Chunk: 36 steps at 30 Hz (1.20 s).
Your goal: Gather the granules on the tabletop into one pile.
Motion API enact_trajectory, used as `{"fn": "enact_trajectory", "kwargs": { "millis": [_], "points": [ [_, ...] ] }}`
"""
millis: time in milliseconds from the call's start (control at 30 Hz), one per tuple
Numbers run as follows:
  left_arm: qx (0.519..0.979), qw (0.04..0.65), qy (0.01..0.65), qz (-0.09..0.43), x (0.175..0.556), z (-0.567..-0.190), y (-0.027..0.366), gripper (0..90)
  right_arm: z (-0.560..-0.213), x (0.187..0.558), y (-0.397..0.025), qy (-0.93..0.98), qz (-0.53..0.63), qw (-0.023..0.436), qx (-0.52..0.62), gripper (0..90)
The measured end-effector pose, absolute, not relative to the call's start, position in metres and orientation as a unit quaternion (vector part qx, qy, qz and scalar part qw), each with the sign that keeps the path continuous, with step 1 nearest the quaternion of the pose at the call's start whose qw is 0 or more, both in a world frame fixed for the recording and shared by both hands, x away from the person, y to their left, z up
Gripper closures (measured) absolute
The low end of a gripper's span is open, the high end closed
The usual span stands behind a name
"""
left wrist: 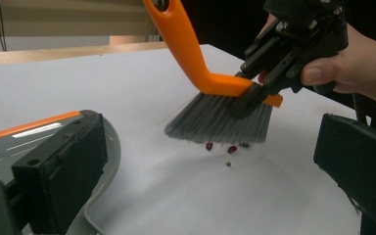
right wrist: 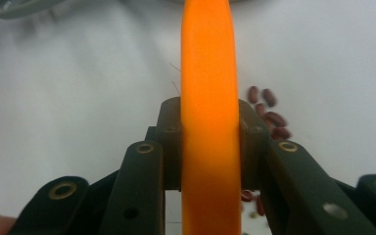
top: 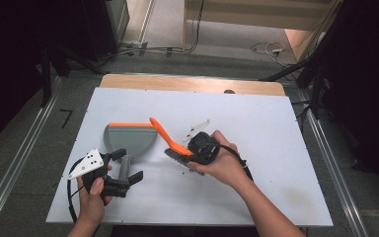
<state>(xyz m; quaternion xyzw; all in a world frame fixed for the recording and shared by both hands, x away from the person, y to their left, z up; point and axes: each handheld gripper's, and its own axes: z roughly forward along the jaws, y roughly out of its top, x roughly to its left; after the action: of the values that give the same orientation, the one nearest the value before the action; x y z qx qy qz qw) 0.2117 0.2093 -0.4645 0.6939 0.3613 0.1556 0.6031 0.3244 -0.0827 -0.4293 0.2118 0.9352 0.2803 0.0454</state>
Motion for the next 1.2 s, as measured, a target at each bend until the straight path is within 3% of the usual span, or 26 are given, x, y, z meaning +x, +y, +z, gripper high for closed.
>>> {"fn": "enact_trajectory", "kwargs": {
  "millis": [233,533,1200],
  "points": [
    [0.694,0.602,0.362,0.156,0.211,-0.464,0.209,0.0,-0.443,0.33,-0.072,0.923,0.284,-0.045,0.257,68.8],
    [0.694,0.602,0.362,0.156,0.211,-0.464,0.209,0.0,-0.461,0.364,-0.085,0.889,0.29,-0.076,0.347,68.6],
    [0.694,0.602,0.362,0.157,0.211,-0.465,0.21,0.0,-0.466,0.388,-0.128,0.853,0.288,-0.066,0.43,68.0]
  ]
}}
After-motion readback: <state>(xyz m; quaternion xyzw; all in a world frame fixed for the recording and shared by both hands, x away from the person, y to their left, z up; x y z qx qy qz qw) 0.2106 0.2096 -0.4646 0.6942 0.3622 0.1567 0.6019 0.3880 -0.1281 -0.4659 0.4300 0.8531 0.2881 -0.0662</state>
